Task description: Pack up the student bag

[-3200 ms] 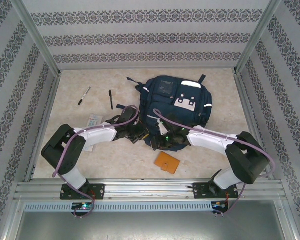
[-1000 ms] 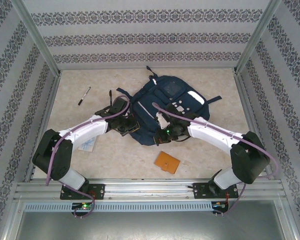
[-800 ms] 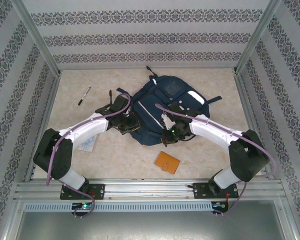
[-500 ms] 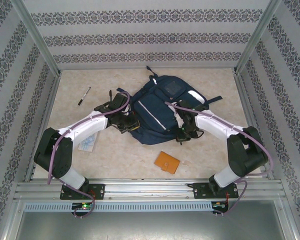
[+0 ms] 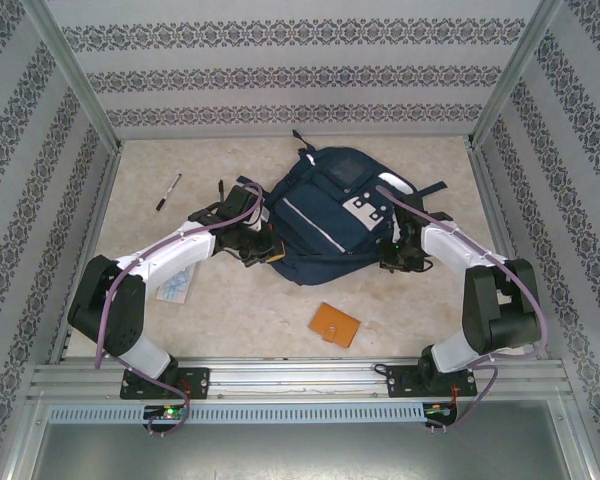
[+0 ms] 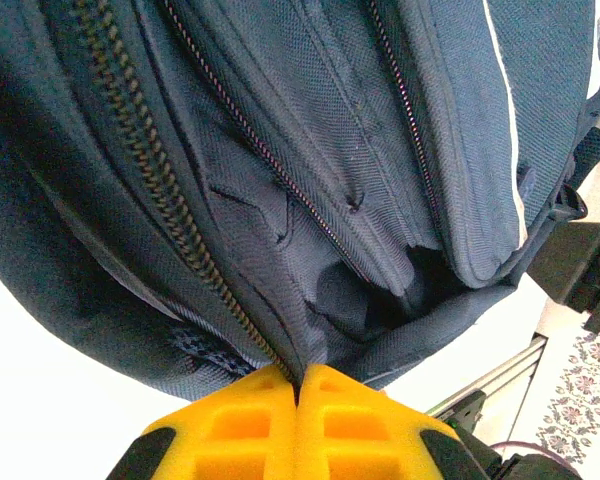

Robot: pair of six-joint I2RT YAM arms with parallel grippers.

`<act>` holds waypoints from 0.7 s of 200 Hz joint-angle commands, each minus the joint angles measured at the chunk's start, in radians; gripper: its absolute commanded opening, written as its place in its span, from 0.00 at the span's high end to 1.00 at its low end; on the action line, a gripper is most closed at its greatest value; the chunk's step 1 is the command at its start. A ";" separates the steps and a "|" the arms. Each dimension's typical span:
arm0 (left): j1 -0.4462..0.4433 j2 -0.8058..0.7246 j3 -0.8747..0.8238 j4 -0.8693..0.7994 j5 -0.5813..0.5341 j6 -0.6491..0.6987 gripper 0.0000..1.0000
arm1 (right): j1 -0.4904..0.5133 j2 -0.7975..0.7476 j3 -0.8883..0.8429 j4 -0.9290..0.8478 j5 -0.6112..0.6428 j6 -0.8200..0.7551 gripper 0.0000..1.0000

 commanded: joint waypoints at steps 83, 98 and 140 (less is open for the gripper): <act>-0.255 -0.208 0.038 -0.179 0.016 0.196 0.55 | -0.047 -0.497 -0.094 0.120 0.355 0.064 0.02; -0.255 -0.190 0.145 -0.304 -0.078 0.374 0.48 | -0.052 -0.547 -0.121 0.112 0.379 0.094 0.02; -0.255 0.080 0.476 -0.452 -0.304 0.739 0.26 | -0.091 -0.550 -0.114 0.047 0.304 0.173 0.02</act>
